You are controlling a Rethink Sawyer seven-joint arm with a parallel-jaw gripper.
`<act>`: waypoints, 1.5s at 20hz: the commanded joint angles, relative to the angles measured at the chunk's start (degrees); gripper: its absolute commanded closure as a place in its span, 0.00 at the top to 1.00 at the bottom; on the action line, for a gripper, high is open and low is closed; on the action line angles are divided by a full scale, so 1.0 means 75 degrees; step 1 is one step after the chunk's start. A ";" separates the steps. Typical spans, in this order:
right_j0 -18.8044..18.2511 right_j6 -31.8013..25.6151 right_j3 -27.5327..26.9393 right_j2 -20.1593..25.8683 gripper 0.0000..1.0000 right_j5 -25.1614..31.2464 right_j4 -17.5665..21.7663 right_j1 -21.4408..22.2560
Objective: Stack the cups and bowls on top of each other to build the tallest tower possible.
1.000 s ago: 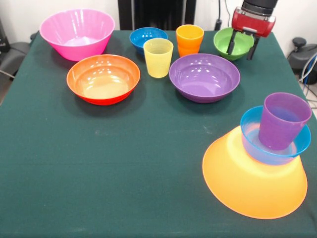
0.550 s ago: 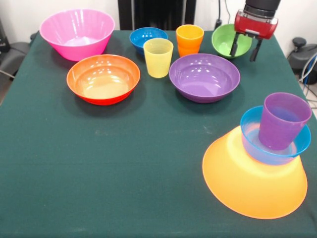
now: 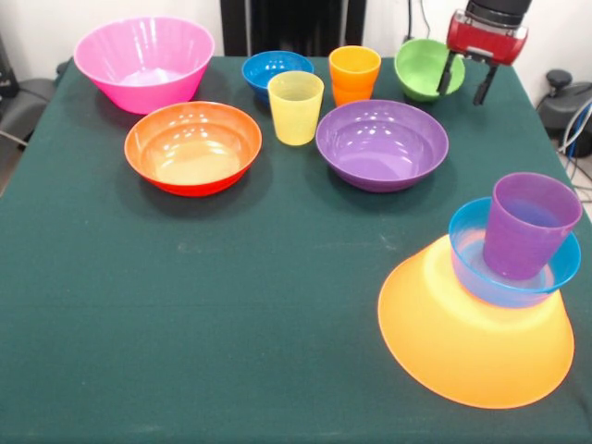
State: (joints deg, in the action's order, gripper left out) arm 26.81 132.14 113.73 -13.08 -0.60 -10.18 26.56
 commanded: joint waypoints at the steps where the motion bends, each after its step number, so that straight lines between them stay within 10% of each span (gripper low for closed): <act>1: 0.0373 0.1060 -0.0101 0.0067 1.00 0.1254 -0.0375 -0.0041; 30: 0.0647 0.1461 0.0384 -0.0059 1.00 0.0295 -0.0367 -0.0573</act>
State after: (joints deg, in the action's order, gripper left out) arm 32.45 132.14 114.14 -19.07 3.41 -10.54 25.40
